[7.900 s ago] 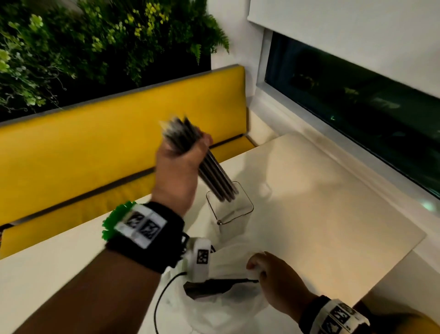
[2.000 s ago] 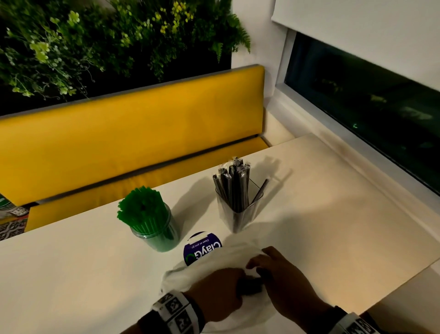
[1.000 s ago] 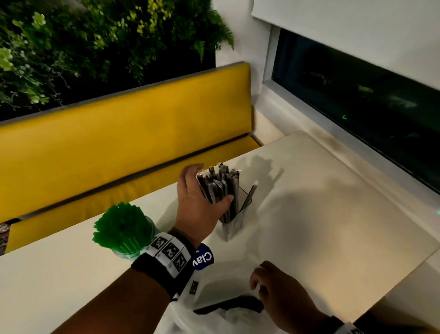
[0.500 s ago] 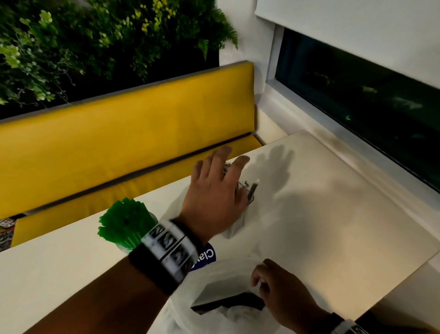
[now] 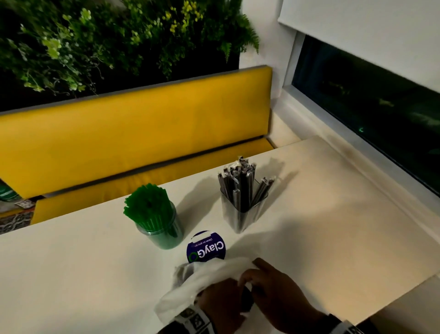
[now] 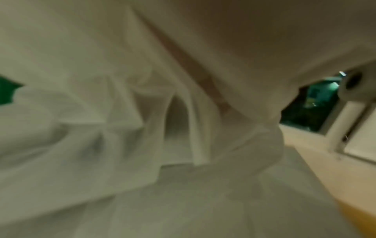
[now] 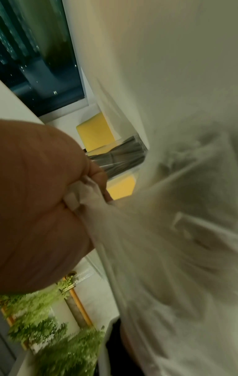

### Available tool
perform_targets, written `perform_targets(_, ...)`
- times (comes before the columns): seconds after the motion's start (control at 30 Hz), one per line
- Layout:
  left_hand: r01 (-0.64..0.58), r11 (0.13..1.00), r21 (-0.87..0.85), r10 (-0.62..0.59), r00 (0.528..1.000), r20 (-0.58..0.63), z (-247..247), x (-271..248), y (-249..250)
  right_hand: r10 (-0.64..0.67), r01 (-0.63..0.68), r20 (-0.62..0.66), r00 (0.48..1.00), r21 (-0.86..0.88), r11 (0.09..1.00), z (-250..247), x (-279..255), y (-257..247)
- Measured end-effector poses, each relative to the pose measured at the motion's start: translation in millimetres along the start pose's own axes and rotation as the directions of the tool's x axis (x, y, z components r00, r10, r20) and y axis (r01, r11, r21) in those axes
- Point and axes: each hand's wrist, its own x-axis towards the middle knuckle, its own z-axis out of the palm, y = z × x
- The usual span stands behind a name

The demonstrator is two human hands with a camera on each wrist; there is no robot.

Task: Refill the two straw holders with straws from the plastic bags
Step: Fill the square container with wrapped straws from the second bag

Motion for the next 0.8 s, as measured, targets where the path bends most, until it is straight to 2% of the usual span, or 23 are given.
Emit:
perform_targets(0.07,0.068,0.997,0.031,-0.069,0.997,0.035,5,1,1,-0.003,0.003,-0.029,1.000,0.019,1.000,4,-2,-1)
perform_targets(0.17,0.058,0.998,-0.013,-0.056,0.993,0.102,-3,1,2,-0.007,0.007,-0.055,0.998,-0.005,1.000,10,-5,0)
perform_targets(0.23,0.013,0.996,-0.084,-0.003,0.992,0.122,-6,3,-3,0.029,-0.029,-0.092,0.995,0.001,1.000,8,-7,3)
perform_targets(0.37,-0.098,0.985,-0.139,0.109,0.991,0.079,-16,-2,-8,0.090,-0.093,-0.160,0.983,-0.009,0.996,-2,-12,12)
perform_targets(0.47,-0.132,0.972,-0.193,0.145,0.988,0.054,-29,-10,-8,0.036,-0.039,-0.195,0.980,-0.012,0.999,-5,-12,13)
perform_targets(0.53,-0.117,0.959,-0.257,0.129,0.991,0.031,-34,-11,-8,-0.008,0.009,-0.188,0.982,0.006,1.000,-8,-10,12)
perform_targets(0.6,-0.125,0.975,-0.184,0.128,0.992,0.002,-36,-13,-6,-0.028,0.034,-0.161,0.987,0.035,0.999,-8,-8,11)
perform_targets(0.7,-0.193,0.975,0.106,0.200,0.978,-0.056,-30,-13,3,-0.039,0.052,-0.126,0.991,0.099,0.994,-6,-8,6)
perform_targets(0.73,-0.212,0.968,0.135,0.222,0.973,-0.061,-31,-12,6,-0.040,0.055,-0.129,0.991,0.114,0.992,-6,-7,5)
perform_targets(0.8,-0.229,0.973,0.024,0.230,0.971,-0.057,-33,-9,5,-0.007,0.027,-0.154,0.988,0.131,0.991,-7,-6,11)
